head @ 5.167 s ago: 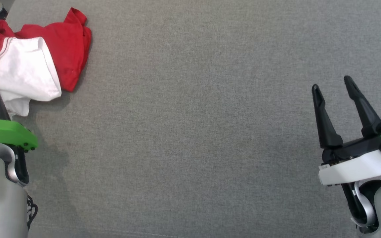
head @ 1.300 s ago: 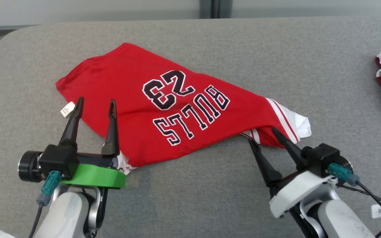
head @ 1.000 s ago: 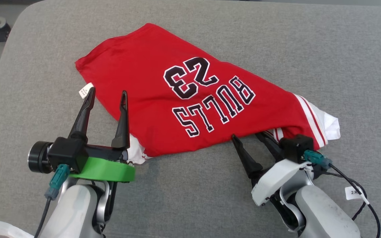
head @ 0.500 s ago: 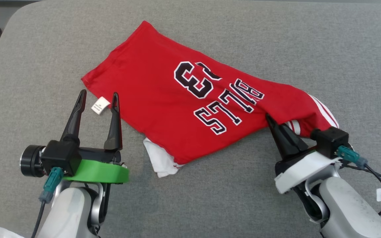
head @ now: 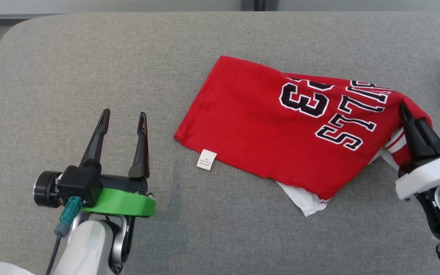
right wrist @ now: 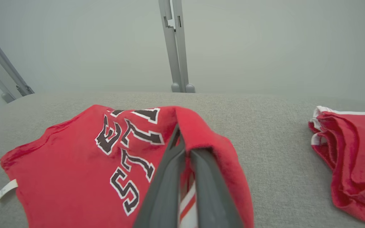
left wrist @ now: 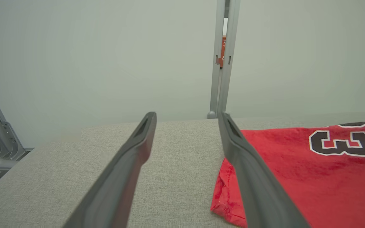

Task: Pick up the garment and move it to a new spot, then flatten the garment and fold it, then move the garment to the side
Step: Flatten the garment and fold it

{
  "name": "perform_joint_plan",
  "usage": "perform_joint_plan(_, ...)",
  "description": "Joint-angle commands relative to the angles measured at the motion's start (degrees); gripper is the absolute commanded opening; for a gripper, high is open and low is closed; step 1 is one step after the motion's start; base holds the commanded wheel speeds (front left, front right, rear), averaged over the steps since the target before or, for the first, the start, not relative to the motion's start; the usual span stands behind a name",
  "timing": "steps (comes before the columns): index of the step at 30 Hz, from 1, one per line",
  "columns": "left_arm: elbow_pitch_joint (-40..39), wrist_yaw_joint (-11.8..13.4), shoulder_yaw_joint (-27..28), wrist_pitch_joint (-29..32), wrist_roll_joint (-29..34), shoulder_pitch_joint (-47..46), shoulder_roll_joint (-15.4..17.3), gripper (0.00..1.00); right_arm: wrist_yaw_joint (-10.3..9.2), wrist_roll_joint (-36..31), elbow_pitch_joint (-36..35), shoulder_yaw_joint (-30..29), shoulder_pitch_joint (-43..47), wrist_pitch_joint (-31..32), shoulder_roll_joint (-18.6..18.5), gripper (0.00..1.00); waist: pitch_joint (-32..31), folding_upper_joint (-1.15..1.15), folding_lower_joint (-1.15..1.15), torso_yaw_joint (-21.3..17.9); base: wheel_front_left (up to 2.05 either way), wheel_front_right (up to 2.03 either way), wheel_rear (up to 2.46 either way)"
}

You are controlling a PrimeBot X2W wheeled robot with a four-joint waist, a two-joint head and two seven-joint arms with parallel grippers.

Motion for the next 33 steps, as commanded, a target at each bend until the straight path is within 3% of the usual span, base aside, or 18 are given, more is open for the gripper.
perform_joint_plan(1, 0.17, -0.44, -0.04, 0.00, 0.57, 0.37, -0.29, 1.00, 0.00, -0.14, -1.20, 0.83, -2.18, 1.75, 0.76, 0.00, 0.21, 0.00, 0.00, 0.24, 0.00, 0.00, 0.00)
perform_joint_plan(7, 1.08, -1.64, -0.94, 0.00, 0.94, -1.62, -1.15, 1.00, 0.00, 1.82, 1.02, 10.12, -10.73, 6.85, 4.31, 0.00, 1.73, 0.00, 0.00, 1.59, 0.00, 0.00, 0.00)
perform_joint_plan(16, 2.19, -2.98, -1.56, 0.00, 1.68, -3.59, -2.58, 1.00, 0.00, 6.07, 14.49, 24.17, -21.53, 1.43, 10.98, 0.00, 3.54, 0.00, 0.00, 3.65, 0.00, 0.00, 0.00)
perform_joint_plan(17, 2.32, -3.05, -1.53, 0.00, 1.77, -3.60, -2.74, 1.00, 0.00, 5.96, 16.57, 25.54, -22.28, 0.57, 11.04, 0.35, 3.69, 0.00, 0.00, 3.67, 0.00, 0.00, 0.00)
perform_joint_plan(18, 2.49, -3.10, -1.49, -0.01, 1.82, -3.62, -2.87, 1.00, 0.00, 6.11, 18.23, 26.55, -23.01, -0.56, 11.19, 0.87, 3.79, 0.00, 0.00, 3.67, 0.00, 0.00, 0.00)
perform_joint_plan(19, 2.56, -3.19, -1.45, -0.01, 1.93, -3.61, -2.94, 1.00, 0.00, 6.16, 19.48, 27.35, -23.47, -1.62, 11.24, 1.00, 3.86, 0.00, 0.00, 3.63, 0.00, 0.00, 0.00)
perform_joint_plan(24, 3.14, -3.31, -0.79, 0.00, 2.36, -3.14, -2.99, 1.00, 0.00, 5.83, 23.40, 29.76, -21.99, -7.61, 9.27, 1.00, 3.29, 0.00, 0.00, 2.59, 0.00, 0.00, 0.00)
perform_joint_plan(27, 3.51, -3.25, -0.26, 0.00, 2.51, -1.95, -2.73, 1.00, 0.00, 5.64, 22.13, 29.60, -18.69, -10.30, 7.34, 1.00, 2.08, 0.00, 0.00, 1.53, 0.00, 0.00, 0.00)
perform_joint_plan(33, 3.45, -2.41, 1.31, 0.00, 2.44, 0.52, -1.88, 1.00, 0.00, 3.67, 13.92, 21.85, -9.48, -13.36, 3.77, 1.00, -0.27, 0.00, 0.00, -1.32, 0.00, 0.00, 0.00)
